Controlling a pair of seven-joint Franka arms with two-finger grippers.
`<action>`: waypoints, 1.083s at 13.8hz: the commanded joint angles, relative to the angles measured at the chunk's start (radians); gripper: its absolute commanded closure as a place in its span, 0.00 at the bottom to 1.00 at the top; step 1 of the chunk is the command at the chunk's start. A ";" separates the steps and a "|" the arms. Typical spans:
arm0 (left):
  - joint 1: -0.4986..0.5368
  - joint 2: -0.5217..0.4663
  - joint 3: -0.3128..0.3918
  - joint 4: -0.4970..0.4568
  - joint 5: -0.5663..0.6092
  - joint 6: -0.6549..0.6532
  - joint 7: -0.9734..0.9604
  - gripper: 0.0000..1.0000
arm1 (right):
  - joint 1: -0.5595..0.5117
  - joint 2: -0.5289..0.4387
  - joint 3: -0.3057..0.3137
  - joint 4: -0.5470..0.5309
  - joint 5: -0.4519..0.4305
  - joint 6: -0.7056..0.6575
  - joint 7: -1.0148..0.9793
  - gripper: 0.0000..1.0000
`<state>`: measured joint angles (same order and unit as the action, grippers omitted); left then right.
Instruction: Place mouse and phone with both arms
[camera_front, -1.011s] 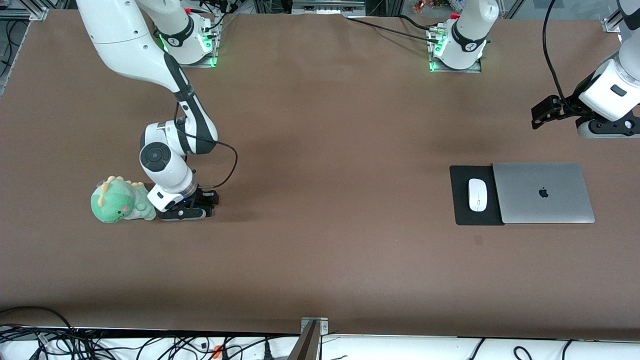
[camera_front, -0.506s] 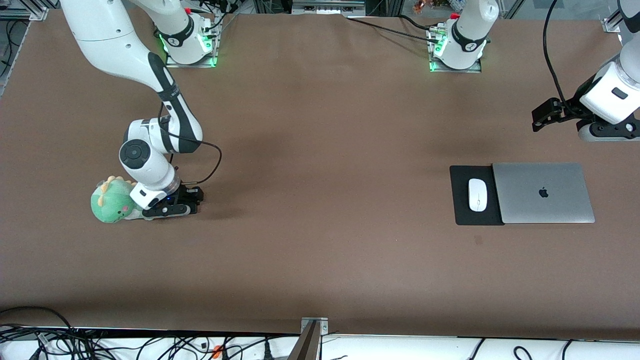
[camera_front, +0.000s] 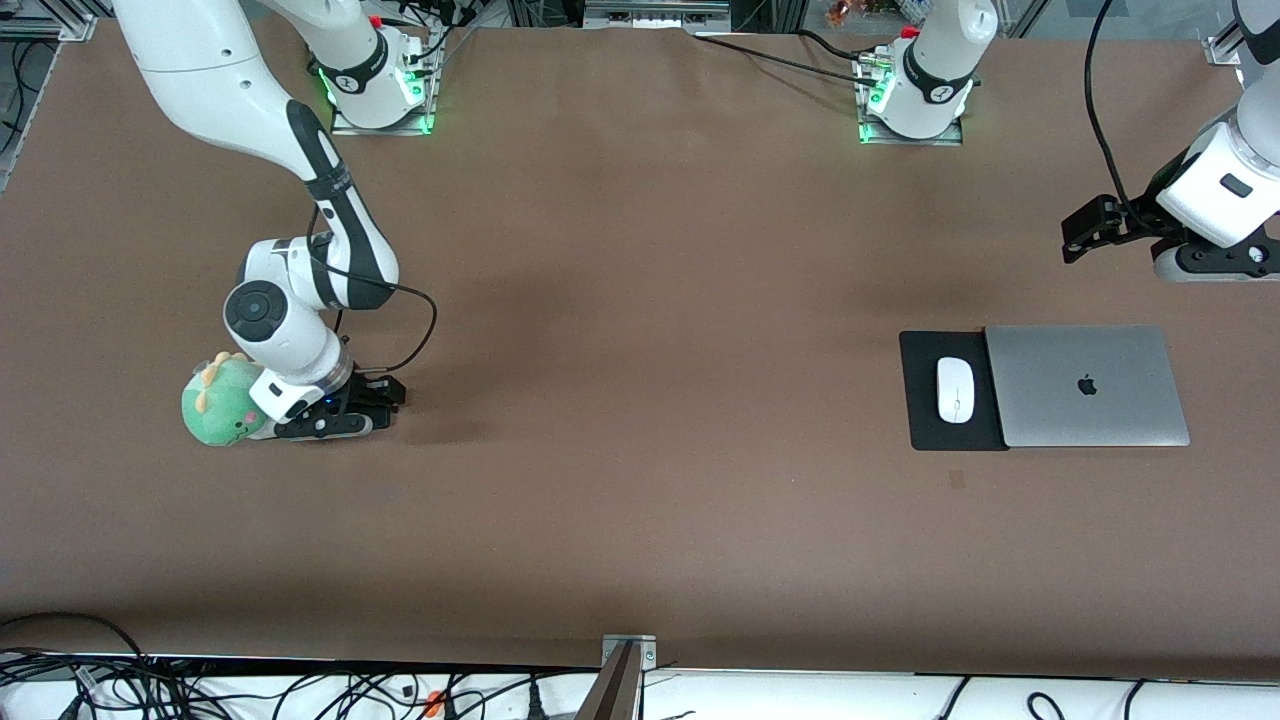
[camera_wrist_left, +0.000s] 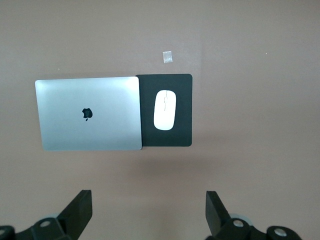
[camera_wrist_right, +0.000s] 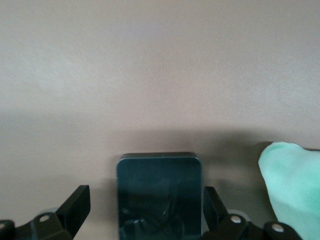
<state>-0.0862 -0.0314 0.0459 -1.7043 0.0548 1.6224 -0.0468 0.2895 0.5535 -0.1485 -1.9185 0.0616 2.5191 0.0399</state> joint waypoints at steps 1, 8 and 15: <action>-0.003 0.013 -0.004 0.032 0.011 -0.026 0.019 0.00 | -0.019 -0.023 0.006 0.203 0.050 -0.306 -0.020 0.00; -0.001 0.013 -0.004 0.032 0.011 -0.026 0.021 0.00 | -0.093 -0.119 -0.019 0.500 0.049 -0.815 -0.014 0.00; -0.001 0.015 -0.004 0.031 0.013 -0.026 0.022 0.00 | -0.093 -0.268 -0.065 0.500 0.029 -0.896 -0.014 0.00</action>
<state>-0.0879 -0.0303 0.0443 -1.7029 0.0548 1.6197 -0.0467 0.1993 0.3130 -0.2121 -1.4053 0.0931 1.6318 0.0289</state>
